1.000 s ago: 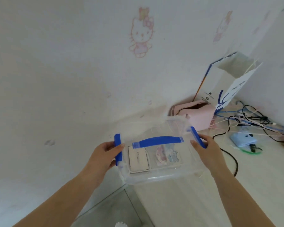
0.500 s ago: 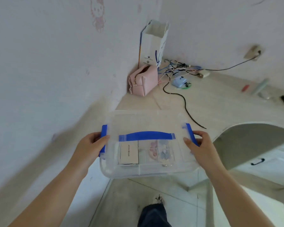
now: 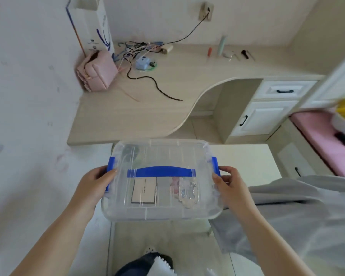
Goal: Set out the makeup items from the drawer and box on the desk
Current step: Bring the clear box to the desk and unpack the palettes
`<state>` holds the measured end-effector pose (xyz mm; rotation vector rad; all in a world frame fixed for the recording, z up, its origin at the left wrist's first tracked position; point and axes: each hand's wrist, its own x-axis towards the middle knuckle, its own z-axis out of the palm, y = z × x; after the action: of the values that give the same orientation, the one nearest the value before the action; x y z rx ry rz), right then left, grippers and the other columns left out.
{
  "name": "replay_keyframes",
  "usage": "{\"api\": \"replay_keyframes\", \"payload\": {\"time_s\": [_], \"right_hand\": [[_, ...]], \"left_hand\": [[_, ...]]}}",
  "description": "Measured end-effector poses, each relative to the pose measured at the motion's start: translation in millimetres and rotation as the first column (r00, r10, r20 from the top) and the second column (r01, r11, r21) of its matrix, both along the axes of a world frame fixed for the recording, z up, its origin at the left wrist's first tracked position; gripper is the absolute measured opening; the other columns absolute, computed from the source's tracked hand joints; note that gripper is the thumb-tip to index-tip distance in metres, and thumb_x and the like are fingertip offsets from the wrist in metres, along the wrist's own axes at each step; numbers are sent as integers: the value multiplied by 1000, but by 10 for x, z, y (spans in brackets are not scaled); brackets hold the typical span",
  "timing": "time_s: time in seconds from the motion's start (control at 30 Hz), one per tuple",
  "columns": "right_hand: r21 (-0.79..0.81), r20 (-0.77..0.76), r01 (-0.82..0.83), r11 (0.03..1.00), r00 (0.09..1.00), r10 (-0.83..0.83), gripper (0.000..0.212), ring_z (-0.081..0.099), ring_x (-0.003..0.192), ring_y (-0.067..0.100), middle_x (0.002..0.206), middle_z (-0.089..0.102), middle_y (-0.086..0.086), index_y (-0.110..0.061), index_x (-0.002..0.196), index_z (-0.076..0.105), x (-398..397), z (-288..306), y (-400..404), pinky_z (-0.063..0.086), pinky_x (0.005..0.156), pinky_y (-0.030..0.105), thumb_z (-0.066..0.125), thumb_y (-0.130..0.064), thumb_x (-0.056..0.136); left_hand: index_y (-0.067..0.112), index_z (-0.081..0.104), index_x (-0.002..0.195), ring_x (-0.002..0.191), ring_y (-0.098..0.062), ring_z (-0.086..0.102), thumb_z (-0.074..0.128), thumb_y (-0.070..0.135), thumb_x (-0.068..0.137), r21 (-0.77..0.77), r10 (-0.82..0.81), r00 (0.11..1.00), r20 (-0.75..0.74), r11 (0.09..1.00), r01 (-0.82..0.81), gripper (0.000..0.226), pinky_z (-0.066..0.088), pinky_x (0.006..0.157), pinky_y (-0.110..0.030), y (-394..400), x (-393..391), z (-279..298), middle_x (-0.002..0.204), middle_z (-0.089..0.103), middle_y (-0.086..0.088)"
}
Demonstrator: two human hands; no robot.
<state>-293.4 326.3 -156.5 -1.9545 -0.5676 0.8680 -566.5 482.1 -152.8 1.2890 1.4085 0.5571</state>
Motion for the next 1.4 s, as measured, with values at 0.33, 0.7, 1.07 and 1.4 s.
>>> {"api": "replay_keyframes", "payload": {"time_s": [0.33,0.7,1.07,1.4], "right_hand": [[-22,-63,89,996,994,-91,30,66,85,19,93,67,0,-31,114,51,-350,-422,-2178,56,74,37,63,-28,87],[-23,-50,446,895,893,-447,22,62,68,15,85,67,2,-28,111,56,-573,-482,-4667,45,62,26,59,-20,91],[61,44,762,645,643,-765,32,65,84,22,95,68,6,-21,122,53,-178,-246,-5866,47,61,20,60,-16,91],[158,122,871,464,450,-885,36,68,85,23,97,68,5,-20,125,52,840,-14,-6116,53,71,33,60,-20,90]], "left_hand": [[17,66,96,69,-20,63,61,23,89,-41,-118,993,-19,992,117,10,51,60,-33,-1717,-100,-312,69,68,1],[21,66,110,88,-24,70,62,22,88,-78,-496,868,10,865,495,22,54,84,-46,-3530,461,-404,93,74,-2],[32,62,116,94,-9,69,62,20,89,4,-783,591,193,603,798,30,55,78,-30,-4236,2037,-262,99,73,11],[30,63,117,96,-9,69,62,19,89,45,-880,369,300,399,916,30,52,82,-27,-4451,3794,-62,101,74,9]]}}
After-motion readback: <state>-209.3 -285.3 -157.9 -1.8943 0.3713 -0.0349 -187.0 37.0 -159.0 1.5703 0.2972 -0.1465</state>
